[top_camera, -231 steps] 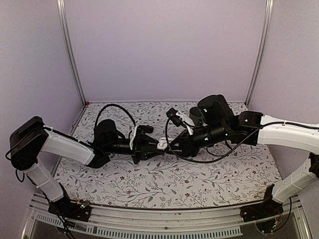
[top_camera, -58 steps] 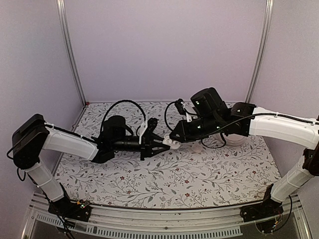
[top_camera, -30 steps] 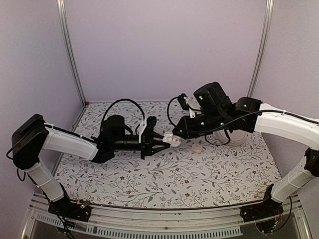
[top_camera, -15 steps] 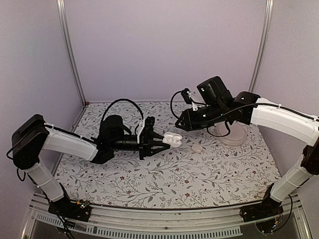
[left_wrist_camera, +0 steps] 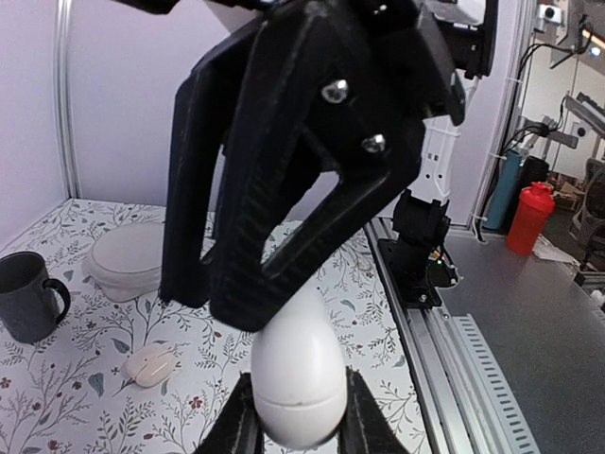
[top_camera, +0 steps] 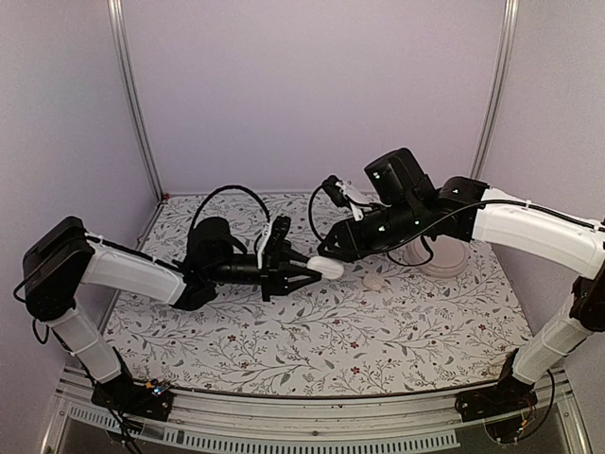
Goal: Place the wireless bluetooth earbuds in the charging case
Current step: Close the charging case with the earbuds.
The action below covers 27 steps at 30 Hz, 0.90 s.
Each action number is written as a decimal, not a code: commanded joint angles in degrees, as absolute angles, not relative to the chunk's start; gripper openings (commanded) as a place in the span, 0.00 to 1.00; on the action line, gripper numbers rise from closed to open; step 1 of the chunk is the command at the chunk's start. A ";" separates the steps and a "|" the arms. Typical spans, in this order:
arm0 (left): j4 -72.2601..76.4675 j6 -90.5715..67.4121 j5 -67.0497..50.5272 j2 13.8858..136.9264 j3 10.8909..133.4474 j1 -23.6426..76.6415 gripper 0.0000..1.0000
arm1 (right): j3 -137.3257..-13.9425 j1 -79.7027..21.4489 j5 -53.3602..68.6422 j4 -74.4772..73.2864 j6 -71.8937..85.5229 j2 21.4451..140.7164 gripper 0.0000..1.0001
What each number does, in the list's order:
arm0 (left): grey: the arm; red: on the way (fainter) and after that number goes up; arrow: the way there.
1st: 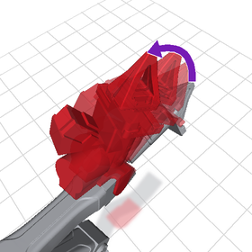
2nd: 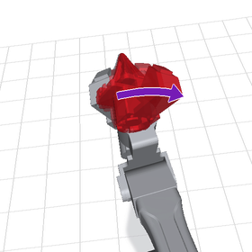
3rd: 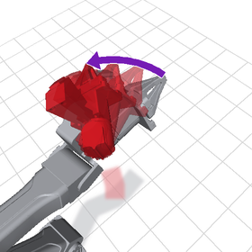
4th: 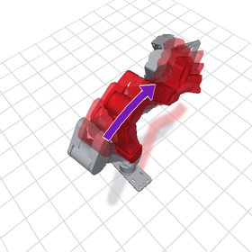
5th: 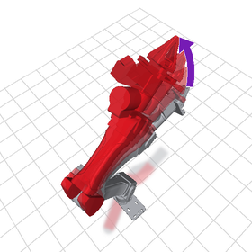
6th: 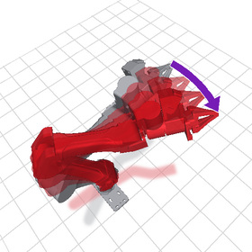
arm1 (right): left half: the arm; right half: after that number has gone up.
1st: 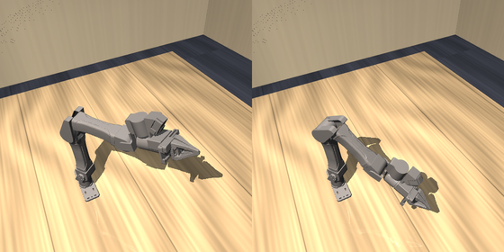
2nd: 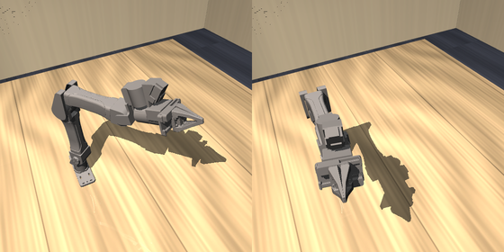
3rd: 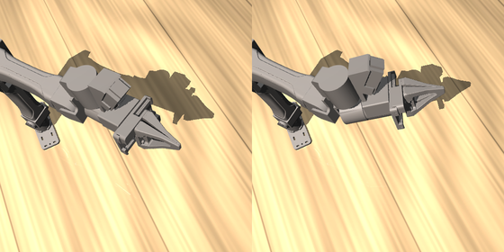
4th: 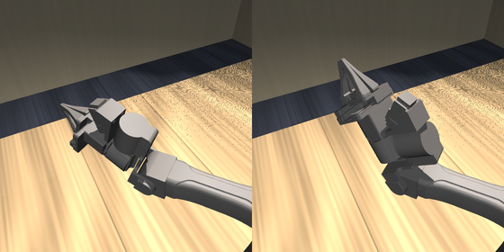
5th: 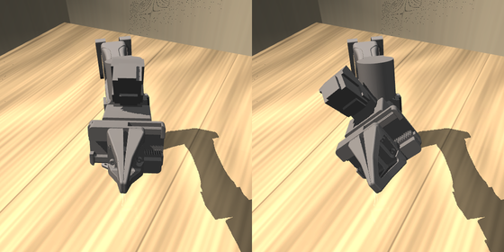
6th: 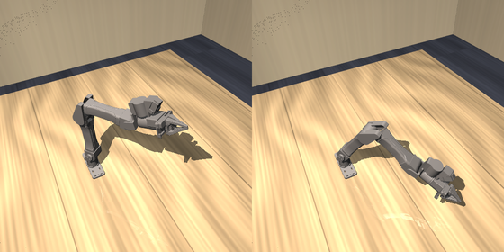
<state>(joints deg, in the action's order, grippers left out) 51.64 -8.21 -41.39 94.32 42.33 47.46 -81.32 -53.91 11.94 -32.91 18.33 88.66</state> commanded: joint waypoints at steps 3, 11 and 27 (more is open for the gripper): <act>55.66 -12.52 -41.63 95.34 42.38 45.71 0.00 | -79.78 -55.11 10.51 -32.15 17.95 85.34 0.27; 61.09 -18.06 -42.28 95.49 42.28 44.92 0.00 | -75.61 -58.32 5.54 -30.45 19.66 87.16 0.26; 43.08 -30.13 -37.82 109.64 49.95 42.32 0.00 | -60.84 -44.65 1.41 -20.59 31.94 75.74 0.44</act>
